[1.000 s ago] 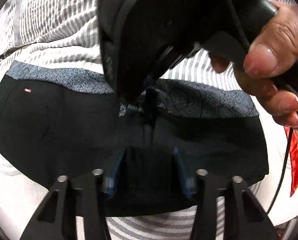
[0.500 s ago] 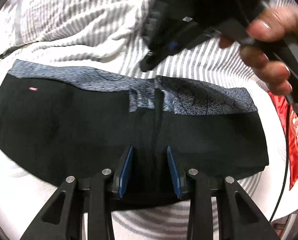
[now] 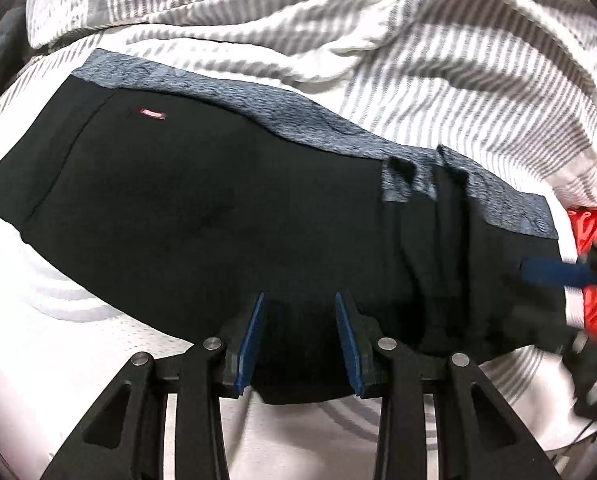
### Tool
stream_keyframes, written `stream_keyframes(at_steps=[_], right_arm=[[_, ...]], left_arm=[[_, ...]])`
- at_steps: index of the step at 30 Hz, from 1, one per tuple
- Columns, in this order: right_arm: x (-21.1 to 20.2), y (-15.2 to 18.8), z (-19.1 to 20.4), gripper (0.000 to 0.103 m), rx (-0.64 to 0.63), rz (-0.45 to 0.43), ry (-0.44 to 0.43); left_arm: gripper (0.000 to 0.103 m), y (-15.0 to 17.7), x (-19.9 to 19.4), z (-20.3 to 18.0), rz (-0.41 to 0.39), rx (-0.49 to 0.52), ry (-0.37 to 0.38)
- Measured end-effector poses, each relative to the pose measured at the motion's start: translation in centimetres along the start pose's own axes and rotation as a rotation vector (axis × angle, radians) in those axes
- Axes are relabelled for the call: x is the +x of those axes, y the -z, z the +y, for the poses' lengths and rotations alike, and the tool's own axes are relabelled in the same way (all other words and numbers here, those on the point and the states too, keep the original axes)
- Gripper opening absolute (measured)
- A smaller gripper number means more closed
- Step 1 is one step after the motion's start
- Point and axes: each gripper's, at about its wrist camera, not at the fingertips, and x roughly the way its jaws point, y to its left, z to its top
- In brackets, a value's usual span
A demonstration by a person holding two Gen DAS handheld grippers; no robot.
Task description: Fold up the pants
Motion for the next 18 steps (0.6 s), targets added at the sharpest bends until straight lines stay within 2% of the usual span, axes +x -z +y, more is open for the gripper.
stream_keyframes(at_steps=[4, 7, 11, 16, 17, 18], right_arm=[[1.5, 0.2, 2.0, 0.045, -0.056, -0.040, 0.076], [2.2, 0.0, 3.0, 0.045, -0.102, -0.045, 0.094], [1.0, 0.6, 4.3, 0.045, -0.169, -0.070, 0.133], [2.4, 0.9, 4.3, 0.045, -0.155, -0.043, 0.201], [2.9, 0.7, 3.9, 0.043, -0.124, -0.034, 0.187], [3.3, 0.5, 3.4, 0.024, -0.087, -0.019, 0.156]], left_arm=[[0.038, 0.0, 0.0, 0.2, 0.006, 0.006, -0.011], [0.038, 0.3, -0.2, 0.5, 0.012, 0.002, -0.020], [0.038, 0.7, -0.6, 1.0, 0.009, -0.010, -0.024], [0.038, 0.8, -0.4, 1.0, 0.007, -0.014, -0.026], [0.038, 0.8, -0.5, 1.0, 0.005, -0.014, -0.029], [0.038, 0.8, -0.5, 1.0, 0.005, -0.014, -0.031]])
